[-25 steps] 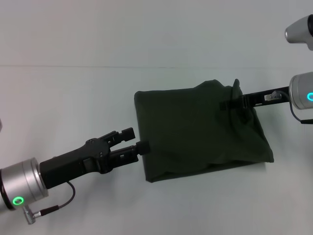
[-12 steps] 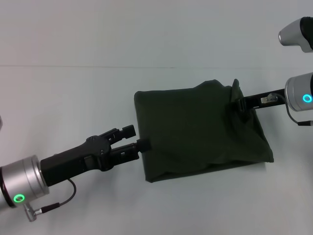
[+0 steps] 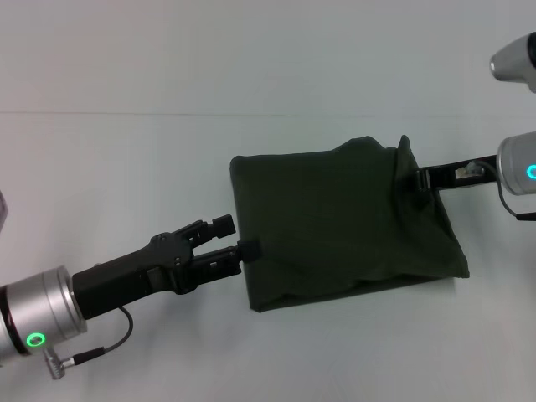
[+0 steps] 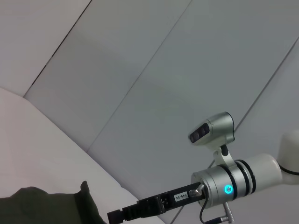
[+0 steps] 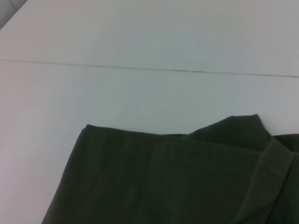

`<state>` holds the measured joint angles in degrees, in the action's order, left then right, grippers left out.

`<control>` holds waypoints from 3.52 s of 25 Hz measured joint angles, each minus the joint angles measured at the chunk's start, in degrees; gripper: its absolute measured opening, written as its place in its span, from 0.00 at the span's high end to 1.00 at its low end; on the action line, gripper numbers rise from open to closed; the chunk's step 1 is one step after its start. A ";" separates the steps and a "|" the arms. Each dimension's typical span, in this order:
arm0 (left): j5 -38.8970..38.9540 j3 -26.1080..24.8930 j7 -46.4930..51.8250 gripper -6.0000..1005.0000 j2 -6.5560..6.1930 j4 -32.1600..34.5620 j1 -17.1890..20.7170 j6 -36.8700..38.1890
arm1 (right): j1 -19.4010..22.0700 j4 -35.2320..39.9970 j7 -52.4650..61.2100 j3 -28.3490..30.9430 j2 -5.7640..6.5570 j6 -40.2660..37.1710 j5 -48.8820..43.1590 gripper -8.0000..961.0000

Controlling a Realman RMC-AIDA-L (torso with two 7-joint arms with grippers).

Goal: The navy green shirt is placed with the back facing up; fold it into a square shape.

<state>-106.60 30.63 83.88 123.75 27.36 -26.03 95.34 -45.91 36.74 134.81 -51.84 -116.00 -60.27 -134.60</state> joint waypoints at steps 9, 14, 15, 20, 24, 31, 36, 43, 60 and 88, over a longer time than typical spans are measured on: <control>0.20 -0.03 0.21 0.06 0.16 -0.19 0.30 0.35 | 4.42 0.27 -0.79 5.00 0.84 -0.82 6.04 0.95; 0.23 -0.17 0.34 0.06 0.18 -0.21 0.37 0.83 | 6.43 0.27 -1.49 5.04 1.60 -1.56 10.47 0.94; 0.26 -0.19 0.36 0.06 0.18 -0.21 0.37 0.84 | 6.70 0.27 -1.61 5.04 1.69 -1.74 11.30 0.94; 0.29 -0.20 0.38 0.06 0.18 -0.21 0.37 0.88 | 7.14 -0.09 -1.67 5.12 2.08 -1.69 12.83 0.93; 0.29 0.01 0.40 0.06 0.18 -0.21 0.37 0.96 | 6.55 -0.47 -1.14 4.94 2.02 -1.62 12.72 0.92; 0.23 0.03 0.19 0.06 0.18 -0.20 0.20 1.00 | 2.53 -1.62 5.60 3.95 2.34 -1.63 5.34 0.91; 0.04 -0.03 0.14 0.06 0.12 -0.20 0.03 0.91 | -2.16 -1.25 11.38 3.55 2.13 -2.58 -3.99 0.77; 0.05 -0.21 0.01 0.06 0.05 0.11 0.06 -0.05 | -5.98 1.59 16.26 1.29 2.10 -5.41 -12.82 0.52; 0.21 -0.25 0.21 0.06 -0.35 1.12 -0.86 -0.61 | -6.44 4.06 16.53 -3.80 -0.59 -5.55 -17.28 0.42; -0.19 -0.31 -0.03 0.06 -0.27 1.11 -0.24 -0.64 | -6.47 2.42 16.90 -6.52 -2.24 -1.96 -18.94 0.74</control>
<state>-106.79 30.32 83.85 123.47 28.48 -26.27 94.71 -52.37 39.16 151.70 -58.36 -118.25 -62.23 -153.55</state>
